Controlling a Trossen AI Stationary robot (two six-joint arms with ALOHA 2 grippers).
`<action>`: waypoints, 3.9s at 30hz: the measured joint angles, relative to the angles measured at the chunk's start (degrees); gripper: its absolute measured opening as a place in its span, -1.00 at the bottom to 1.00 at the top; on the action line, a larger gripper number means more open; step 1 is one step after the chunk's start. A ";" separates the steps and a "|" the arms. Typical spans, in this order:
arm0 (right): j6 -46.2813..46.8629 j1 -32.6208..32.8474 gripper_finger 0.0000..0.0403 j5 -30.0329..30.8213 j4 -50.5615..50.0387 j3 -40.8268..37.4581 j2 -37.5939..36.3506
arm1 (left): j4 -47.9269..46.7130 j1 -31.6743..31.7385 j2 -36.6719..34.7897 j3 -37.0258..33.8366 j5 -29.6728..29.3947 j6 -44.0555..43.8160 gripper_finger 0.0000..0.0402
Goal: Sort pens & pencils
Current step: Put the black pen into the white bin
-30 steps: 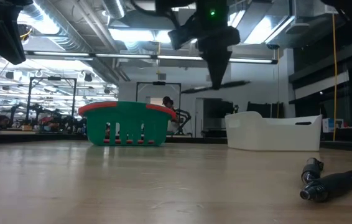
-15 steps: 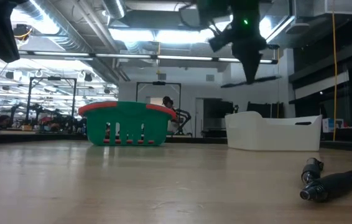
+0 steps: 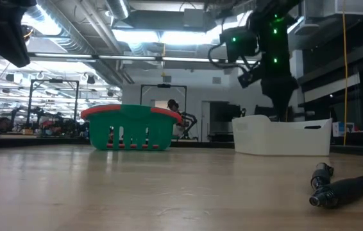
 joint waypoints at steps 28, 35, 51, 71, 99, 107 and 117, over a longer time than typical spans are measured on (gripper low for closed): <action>6.34 2.67 -0.45 -2.87 6.83 1.46 -0.11 | 0.16 1.92 0.00 0.00 -0.02 1.45 -0.75; 16.10 14.46 -0.55 -2.87 -1.33 12.40 -0.14 | 2.48 1.92 0.00 0.00 -0.07 3.81 -0.75; 52.14 52.27 -0.66 16.80 -3.50 21.72 -0.17 | 40.79 16.64 0.04 0.00 4.61 35.81 -0.75; 40.44 60.74 -0.70 38.94 -4.74 21.72 -0.17 | 58.49 26.25 29.92 23.99 34.78 37.28 -0.75; 39.48 60.33 -0.70 62.23 -23.27 46.50 -0.20 | 49.15 23.87 45.55 45.55 26.57 35.50 -0.75; 34.83 58.53 -0.70 60.12 -23.29 50.05 -0.20 | 49.47 22.71 46.64 45.39 26.78 35.52 -0.75; 23.94 51.45 -0.70 52.82 -20.96 50.07 -0.17 | 38.34 20.64 46.97 45.48 21.02 36.03 -0.75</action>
